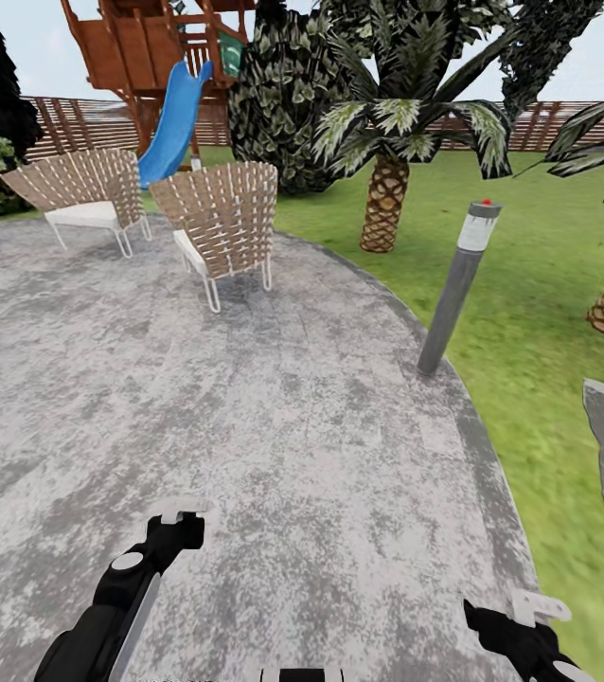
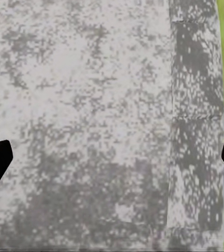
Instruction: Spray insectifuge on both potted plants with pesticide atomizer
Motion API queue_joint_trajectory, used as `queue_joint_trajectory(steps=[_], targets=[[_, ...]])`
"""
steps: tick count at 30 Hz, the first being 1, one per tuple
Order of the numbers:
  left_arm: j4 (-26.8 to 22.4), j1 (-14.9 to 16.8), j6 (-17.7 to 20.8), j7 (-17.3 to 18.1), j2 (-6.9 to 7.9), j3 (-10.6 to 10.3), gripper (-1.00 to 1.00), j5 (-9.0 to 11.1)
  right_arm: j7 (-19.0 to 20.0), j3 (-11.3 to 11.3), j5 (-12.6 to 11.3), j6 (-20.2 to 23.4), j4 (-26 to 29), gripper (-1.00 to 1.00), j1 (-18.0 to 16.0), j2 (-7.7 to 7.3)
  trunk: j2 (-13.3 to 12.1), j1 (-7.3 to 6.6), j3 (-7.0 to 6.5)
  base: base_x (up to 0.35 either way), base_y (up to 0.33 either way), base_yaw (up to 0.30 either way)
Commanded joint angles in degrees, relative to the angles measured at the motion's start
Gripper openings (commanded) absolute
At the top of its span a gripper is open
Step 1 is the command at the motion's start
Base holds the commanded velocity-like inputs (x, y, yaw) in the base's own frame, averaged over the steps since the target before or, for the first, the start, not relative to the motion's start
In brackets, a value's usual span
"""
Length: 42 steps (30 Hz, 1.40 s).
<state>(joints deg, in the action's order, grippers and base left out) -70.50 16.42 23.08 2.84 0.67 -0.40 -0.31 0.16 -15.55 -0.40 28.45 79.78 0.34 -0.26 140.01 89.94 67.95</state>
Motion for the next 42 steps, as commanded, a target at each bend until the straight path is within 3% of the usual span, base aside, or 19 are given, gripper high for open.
queue_joint_trajectory(steps=[1,42], targets=[[-0.1,0.0,0.3,0.1,0.03,0.0,-1.00,0.0,0.0,0.0,0.0,0.3,0.1,1.00,0.0,-0.01,0.0,-0.02,0.04,-0.158,0.025,-0.273],[-0.1,0.0,0.3,0.1,0.03,0.0,-1.00,-0.1,0.0,0.0,0.0,0.3,0.1,1.00,0.0,-0.01,0.0,-0.02,0.04,-0.025,0.001,-0.273]])
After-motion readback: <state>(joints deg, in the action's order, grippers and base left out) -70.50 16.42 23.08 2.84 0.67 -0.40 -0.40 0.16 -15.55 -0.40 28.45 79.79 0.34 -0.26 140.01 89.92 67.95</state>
